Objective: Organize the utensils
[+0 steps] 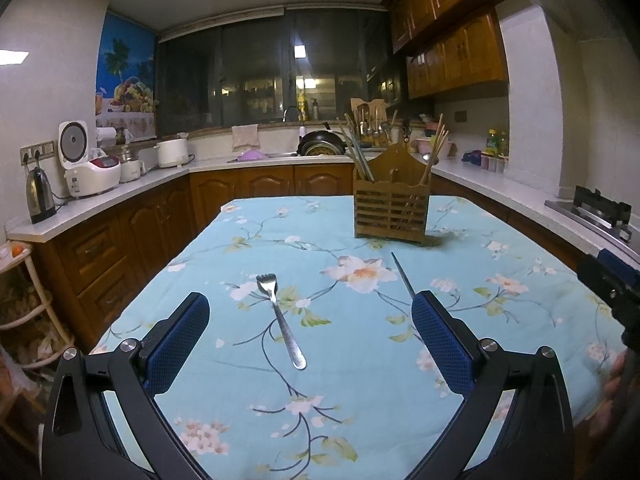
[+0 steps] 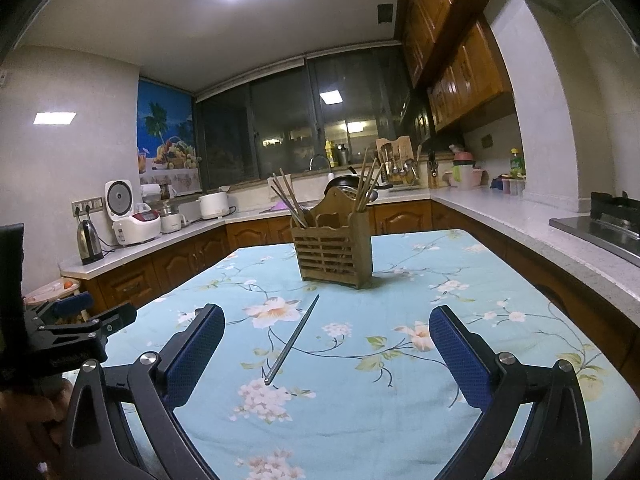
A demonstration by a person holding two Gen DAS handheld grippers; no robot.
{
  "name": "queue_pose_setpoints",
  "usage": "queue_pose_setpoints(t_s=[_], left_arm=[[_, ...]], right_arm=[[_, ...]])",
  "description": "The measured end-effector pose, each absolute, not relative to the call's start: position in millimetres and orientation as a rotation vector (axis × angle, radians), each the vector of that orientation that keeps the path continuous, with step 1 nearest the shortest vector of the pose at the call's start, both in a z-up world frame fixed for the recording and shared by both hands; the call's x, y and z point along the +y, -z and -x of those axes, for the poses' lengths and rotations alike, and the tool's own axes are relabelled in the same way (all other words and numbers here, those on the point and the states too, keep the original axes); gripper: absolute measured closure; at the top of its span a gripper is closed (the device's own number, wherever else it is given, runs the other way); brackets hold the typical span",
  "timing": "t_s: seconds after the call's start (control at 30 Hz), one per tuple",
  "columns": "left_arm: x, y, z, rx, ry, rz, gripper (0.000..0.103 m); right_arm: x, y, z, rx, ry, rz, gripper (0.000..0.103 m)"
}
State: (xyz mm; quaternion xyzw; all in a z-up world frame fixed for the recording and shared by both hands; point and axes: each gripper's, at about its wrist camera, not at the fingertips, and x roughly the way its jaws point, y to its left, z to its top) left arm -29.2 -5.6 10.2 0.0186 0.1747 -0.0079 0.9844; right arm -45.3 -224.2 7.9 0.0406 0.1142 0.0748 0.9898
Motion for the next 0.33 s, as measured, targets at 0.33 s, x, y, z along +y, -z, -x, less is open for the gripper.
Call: queue_pose_setpoints(t_s=[0.33], left_arm=[[-16.6, -10.3, 22.1, 0.353, 0.041, -0.071, 0.0]], right_arm=[[-220.7, -8.1, 34.2, 0.251, -0.148, -0.097, 0.0]])
